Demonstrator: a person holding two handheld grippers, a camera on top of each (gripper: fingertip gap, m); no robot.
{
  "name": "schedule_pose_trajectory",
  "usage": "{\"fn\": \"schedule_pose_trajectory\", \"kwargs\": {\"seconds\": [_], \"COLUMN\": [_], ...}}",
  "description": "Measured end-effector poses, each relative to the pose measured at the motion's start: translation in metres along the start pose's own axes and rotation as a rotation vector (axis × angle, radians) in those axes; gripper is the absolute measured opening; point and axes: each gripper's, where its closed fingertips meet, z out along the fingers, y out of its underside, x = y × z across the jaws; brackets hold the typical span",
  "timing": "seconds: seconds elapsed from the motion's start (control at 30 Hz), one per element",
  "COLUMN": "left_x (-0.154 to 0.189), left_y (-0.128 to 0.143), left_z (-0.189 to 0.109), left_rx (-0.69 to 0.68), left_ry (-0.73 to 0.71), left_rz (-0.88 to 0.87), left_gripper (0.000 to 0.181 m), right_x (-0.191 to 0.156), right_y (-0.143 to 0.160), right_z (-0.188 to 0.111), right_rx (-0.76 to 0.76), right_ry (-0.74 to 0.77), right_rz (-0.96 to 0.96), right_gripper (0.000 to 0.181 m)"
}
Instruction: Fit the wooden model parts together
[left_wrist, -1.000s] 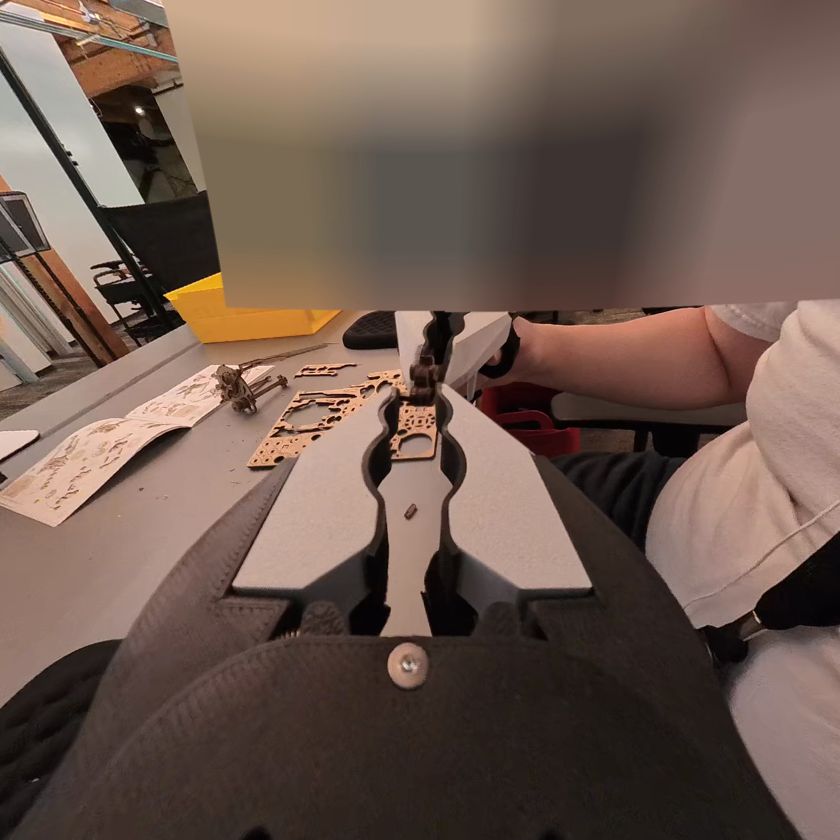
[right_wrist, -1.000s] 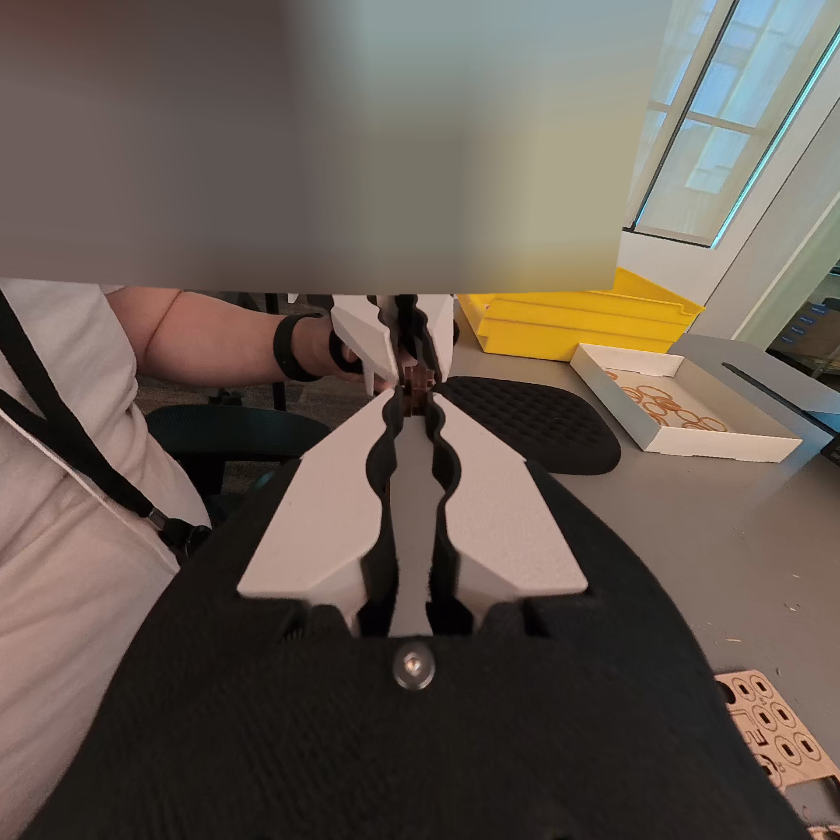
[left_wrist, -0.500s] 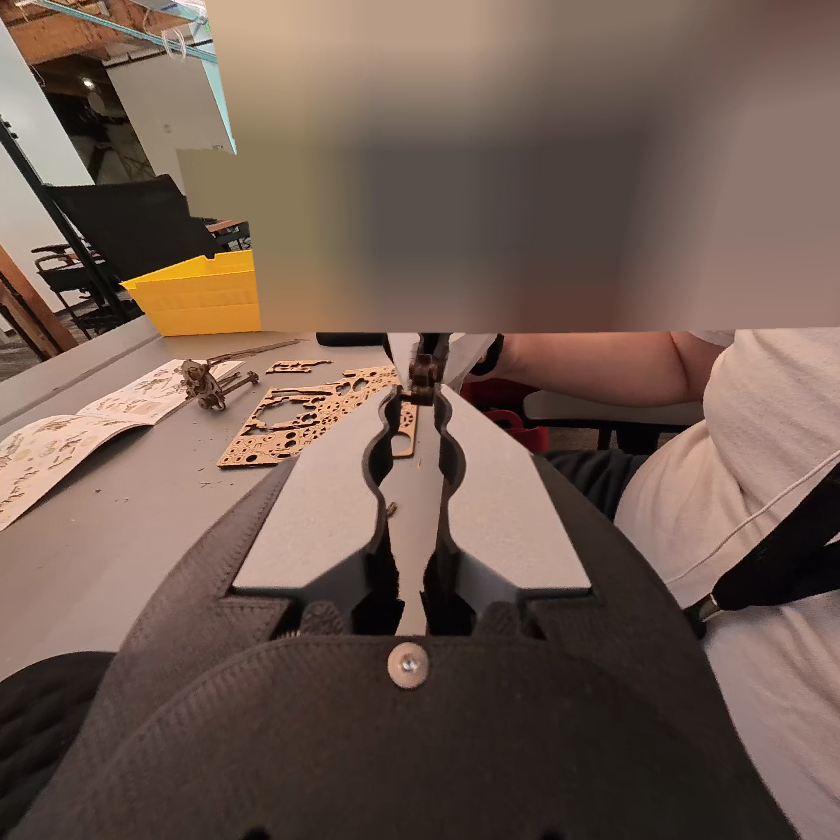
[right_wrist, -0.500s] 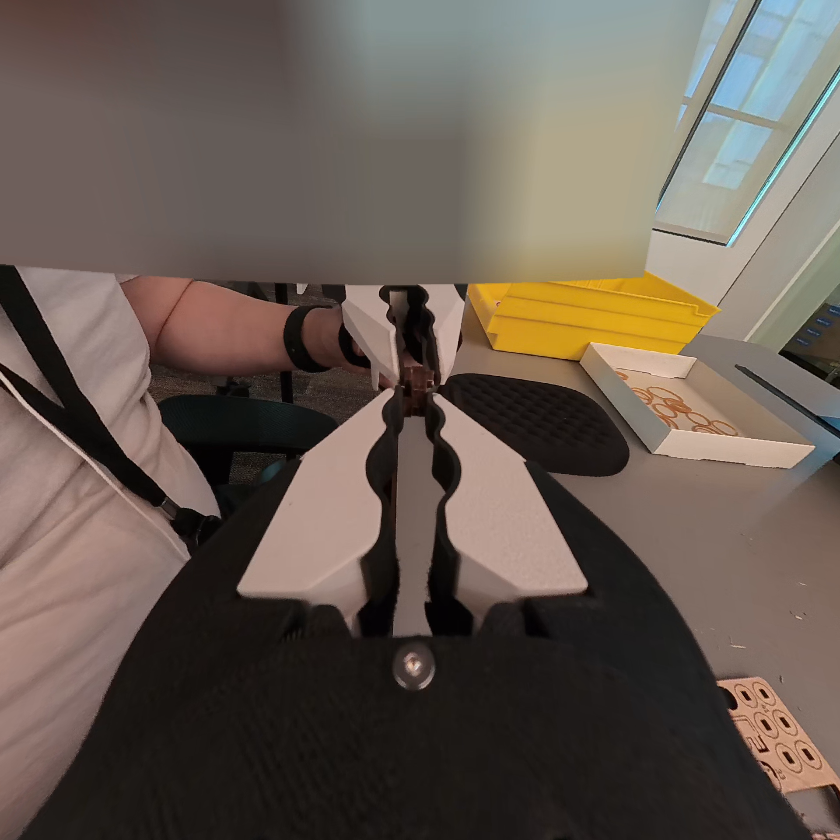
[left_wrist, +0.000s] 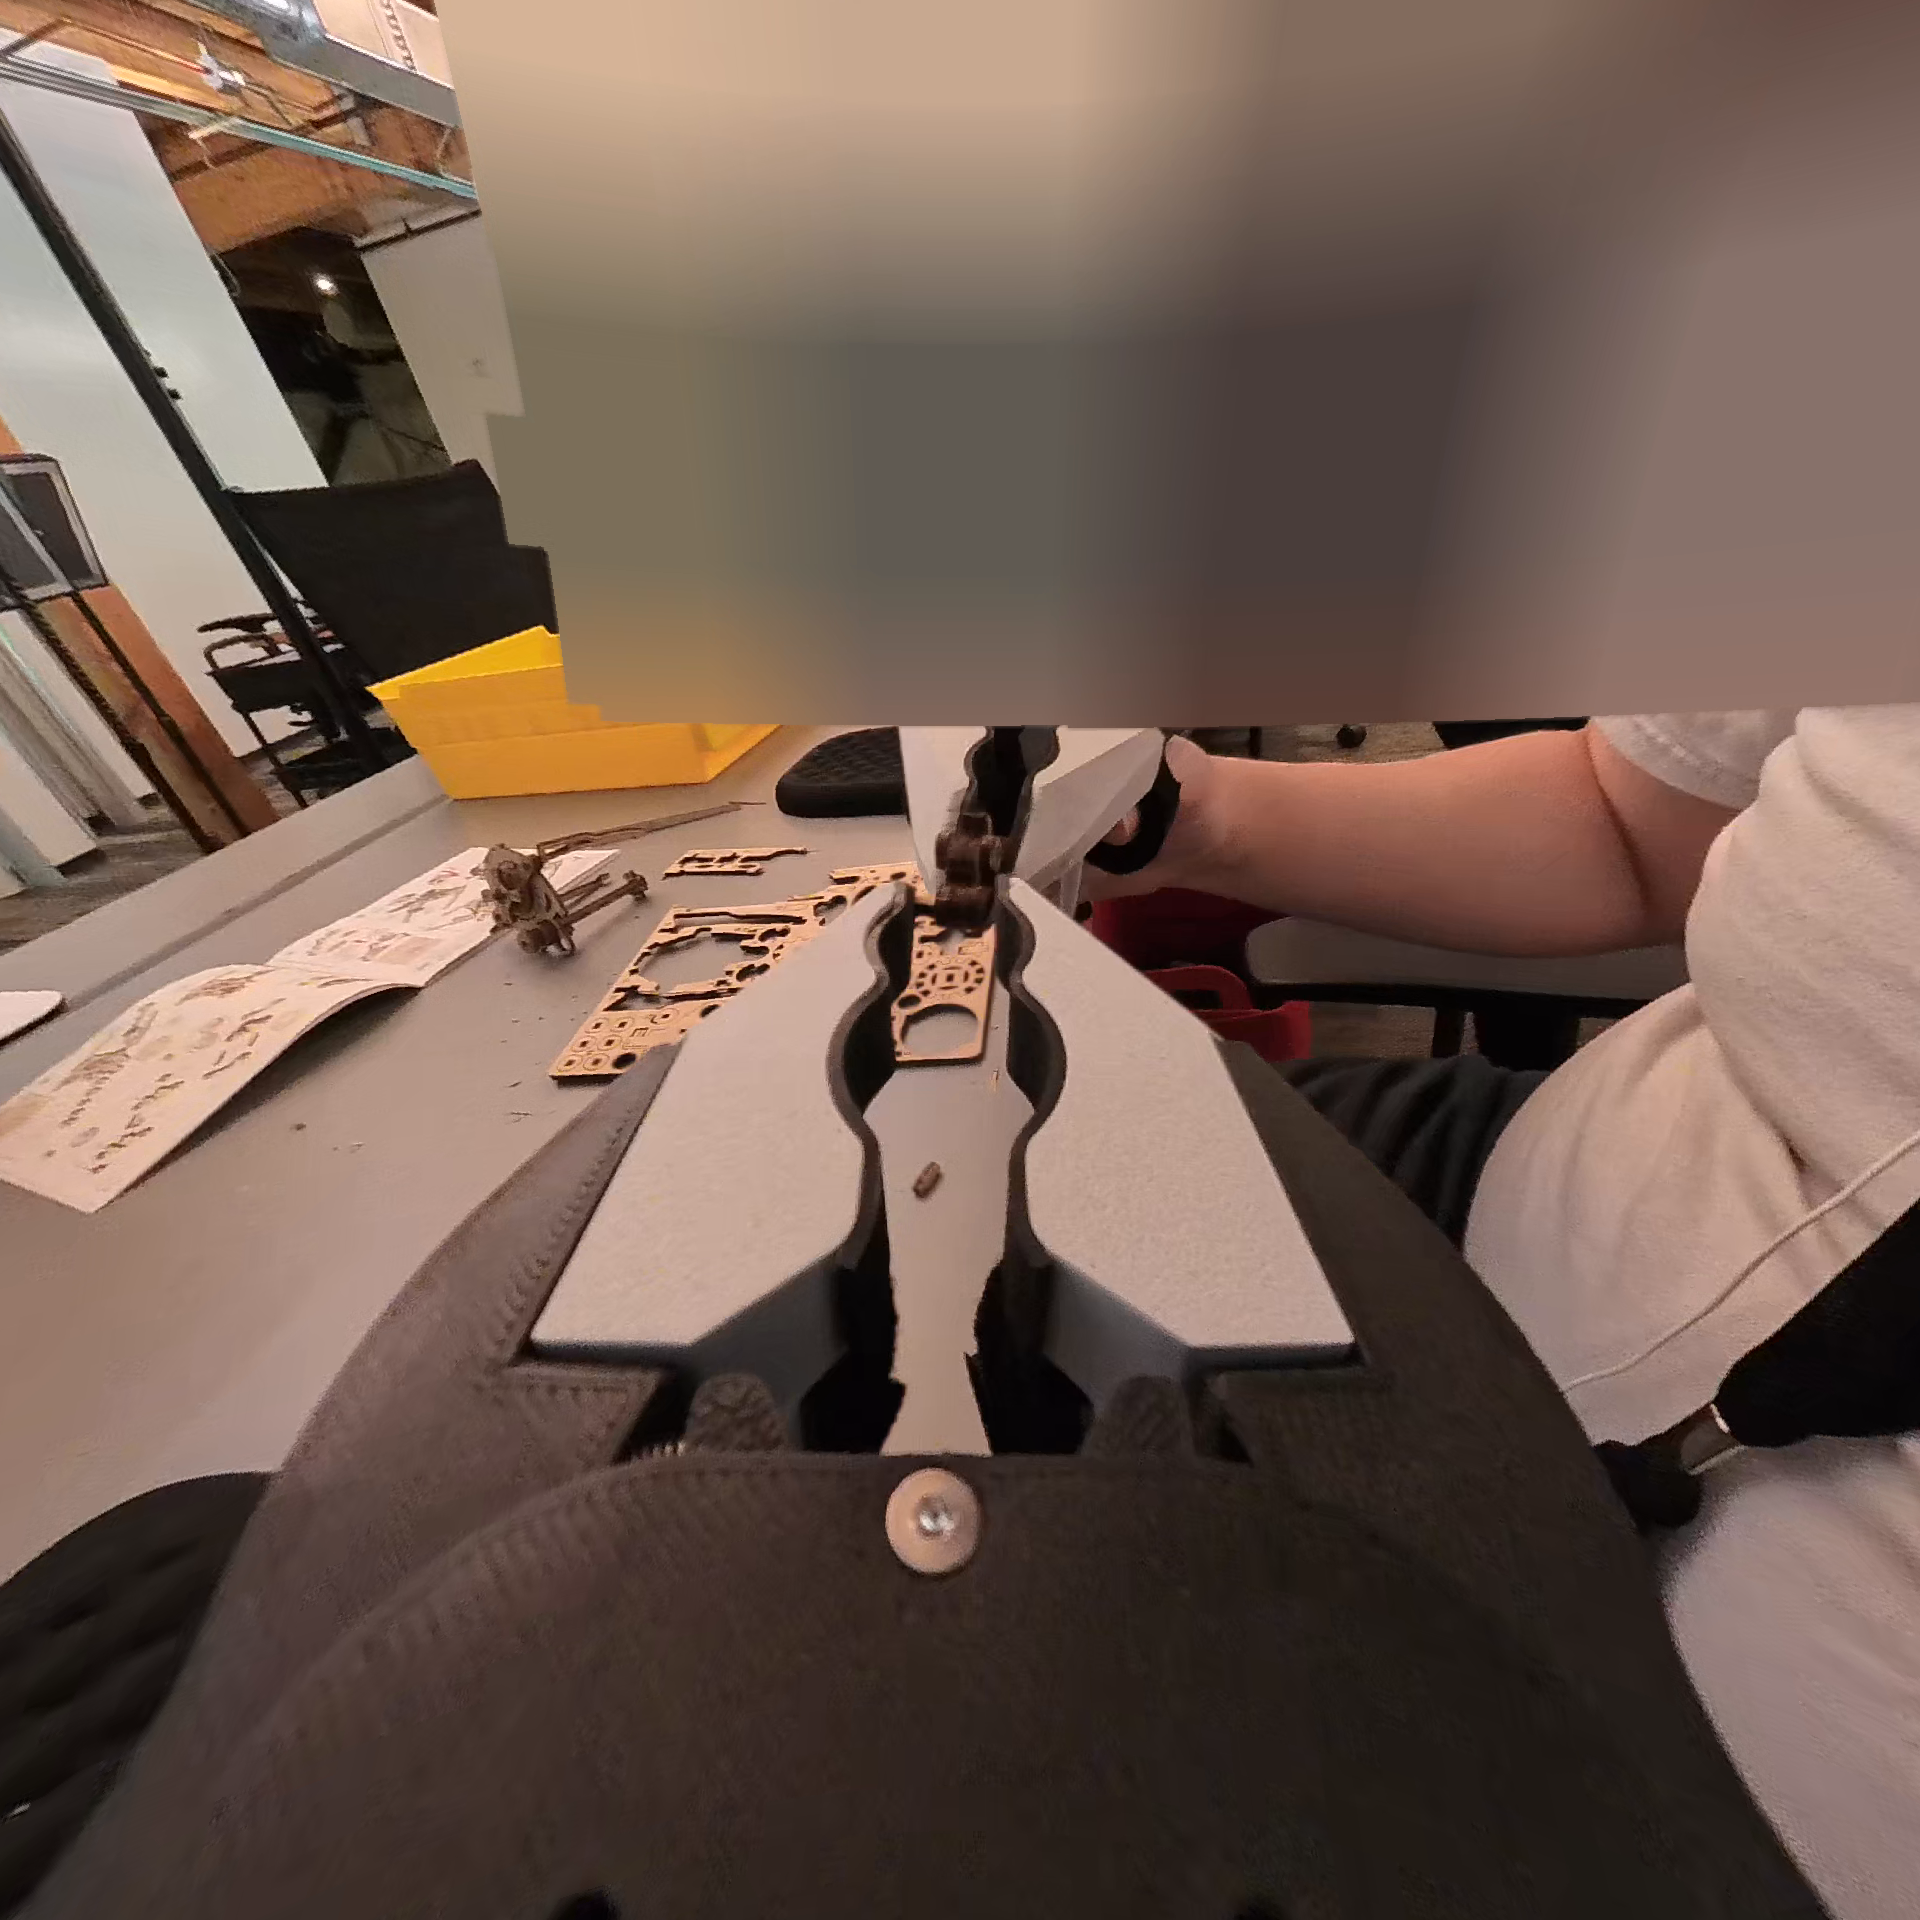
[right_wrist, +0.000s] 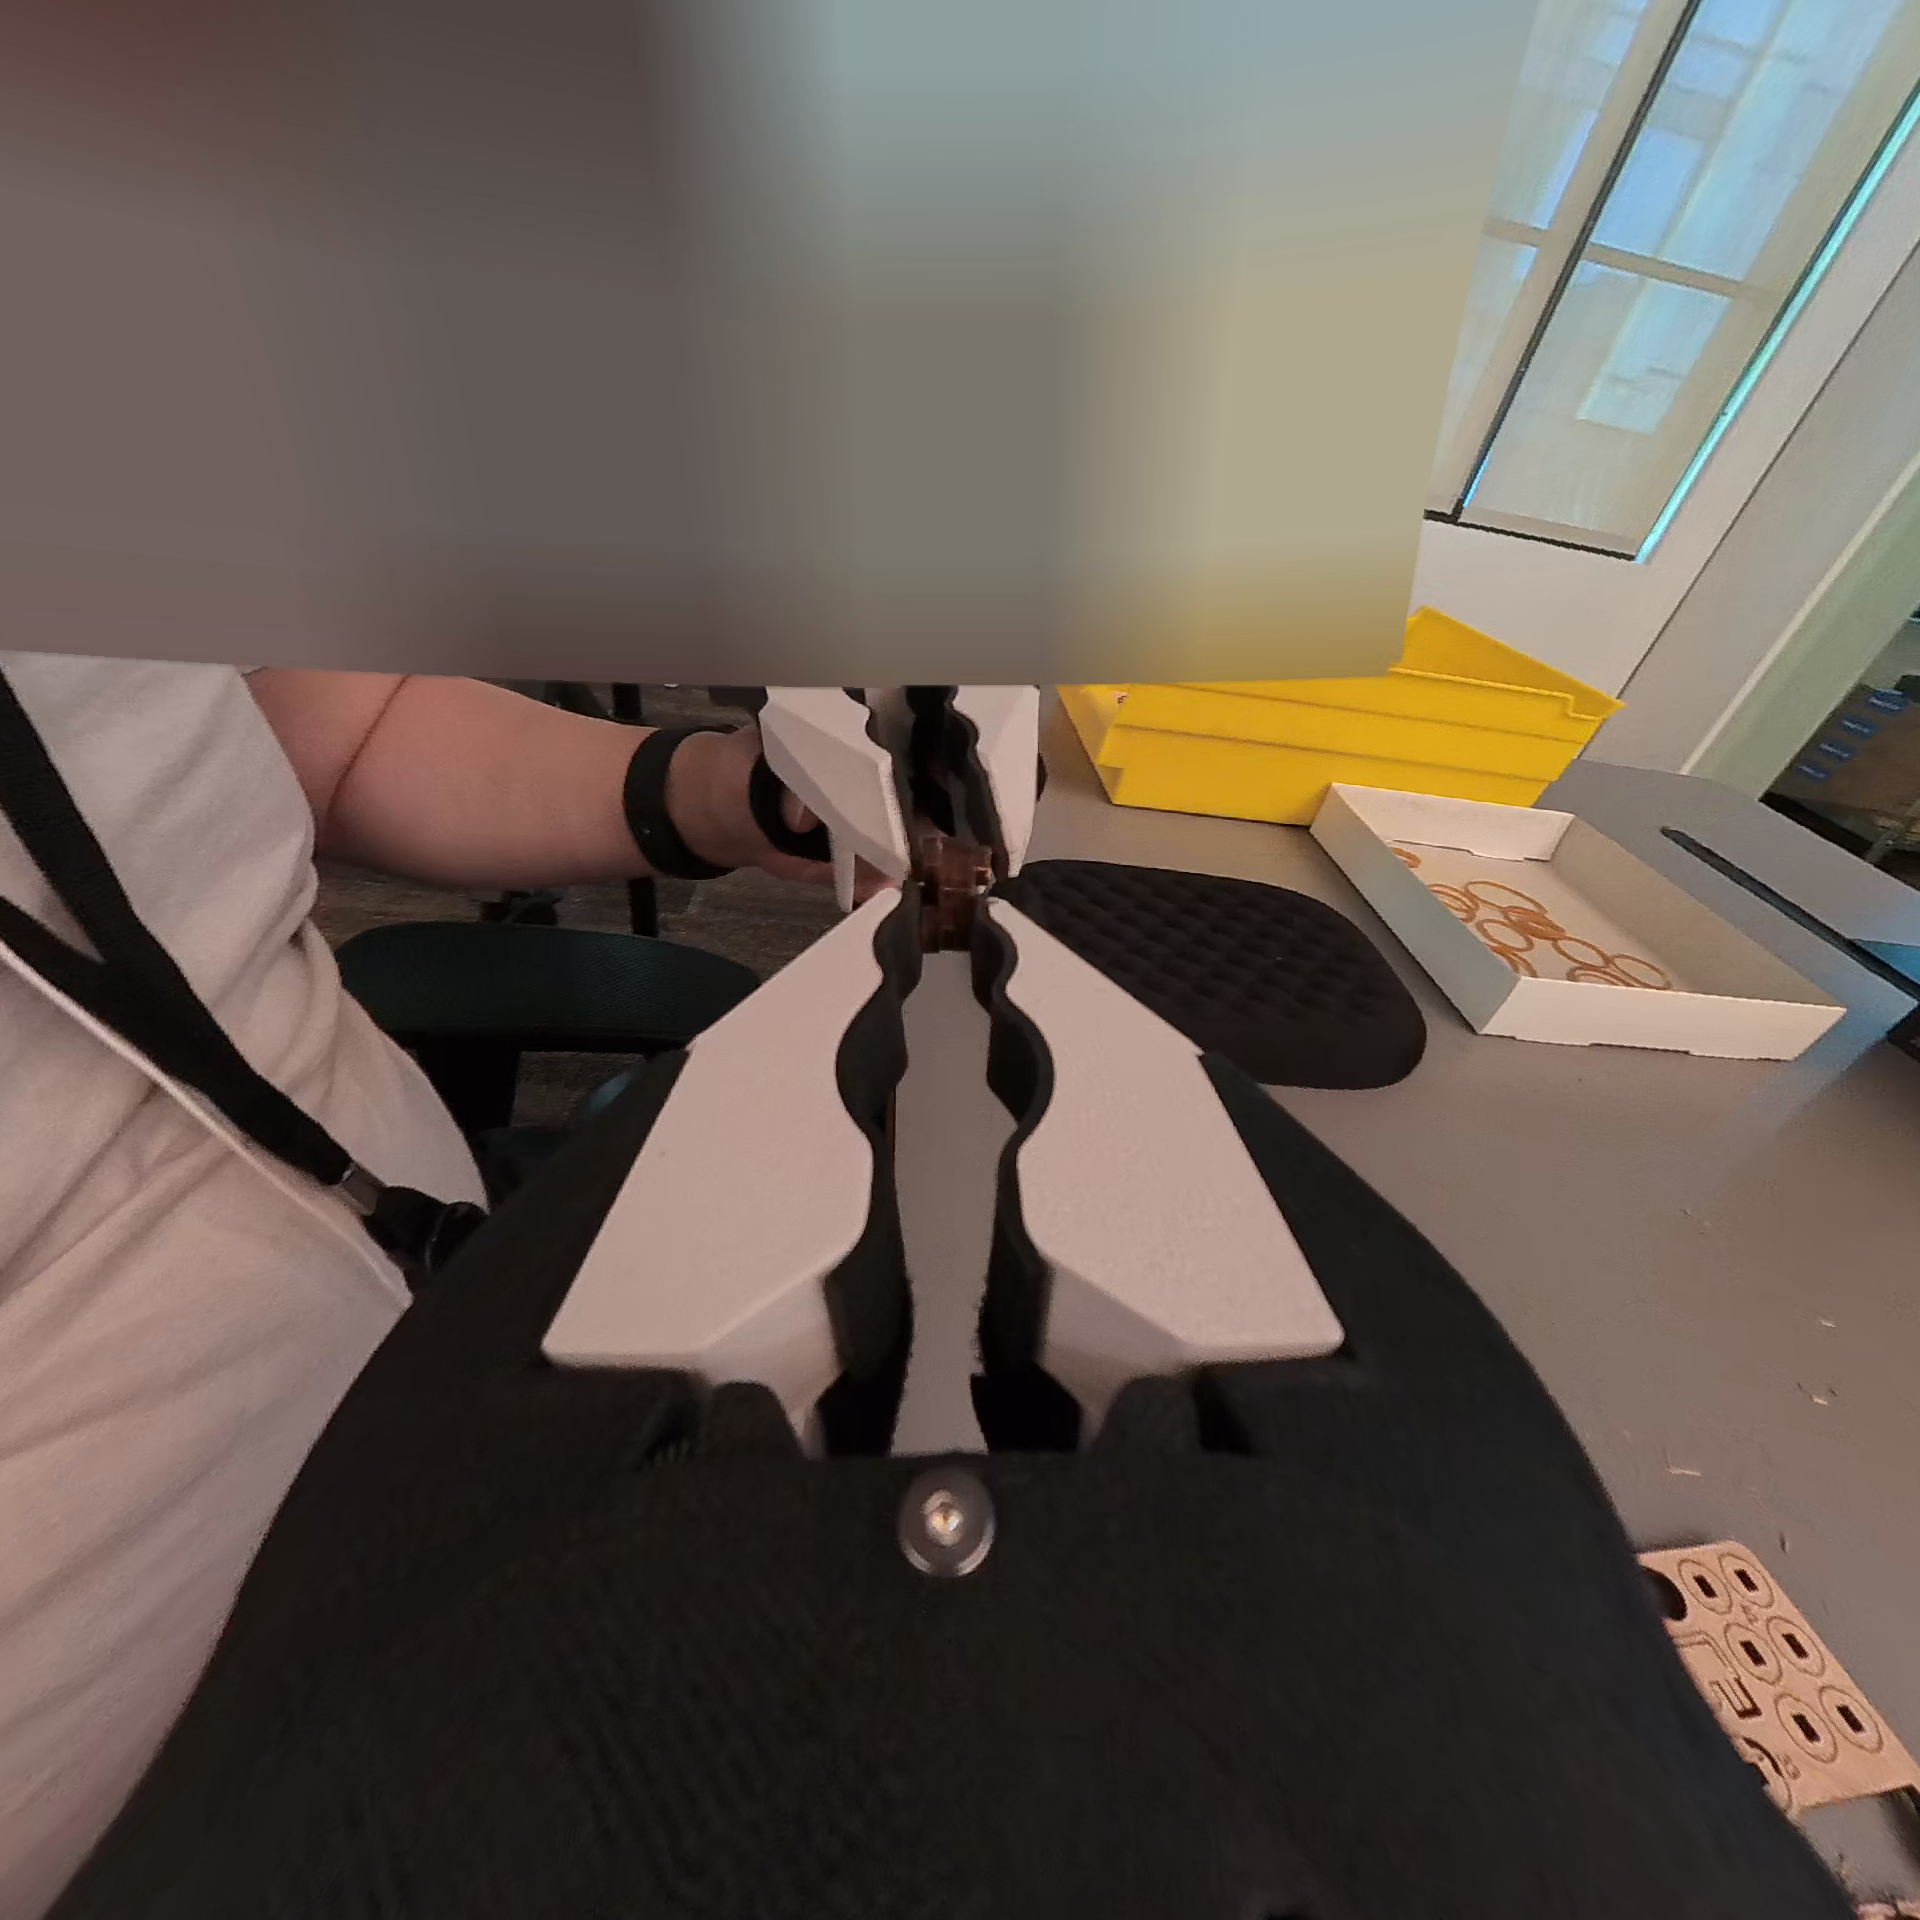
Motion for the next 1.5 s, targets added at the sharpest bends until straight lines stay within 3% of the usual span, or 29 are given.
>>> {"fn": "schedule_pose_trajectory", "kwargs": {"seconds": [0.17, 0.3, 1.07, 1.27, 1.37, 1.5], "left_x": [-0.002, -0.004, -0.006, -0.019, -0.023, -0.017], "left_y": [-0.004, -0.003, 0.003, 0.002, 0.002, 0.005], "left_z": [-0.004, -0.004, 0.001, -0.006, -0.01, -0.005], "left_rx": [0.011, -0.012, -0.05, -0.02, -0.032, -0.078], "left_ry": [0.008, -0.032, -0.085, -0.062, -0.069, -0.031], "left_rz": [-0.047, -0.009, -0.014, -0.131, -0.095, -0.039], "left_gripper": [0.019, 0.008, 0.006, 0.017, 0.017, 0.014], "right_x": [0.005, 0.006, 0.01, 0.024, 0.023, 0.021], "right_y": [-0.002, -0.003, 0.003, 0.005, 0.003, 0.005], "right_z": [0.0, -0.002, -0.005, -0.002, -0.002, -0.002], "right_rx": [0.008, 0.018, 0.013, 0.088, 0.122, 0.129], "right_ry": [0.038, 0.037, 0.015, -0.036, -0.116, -0.162], "right_rz": [-0.015, 0.008, 0.187, 0.604, 0.837, 0.998], "right_gripper": [0.006, 0.006, 0.007, 0.006, 0.006, 0.005]}}
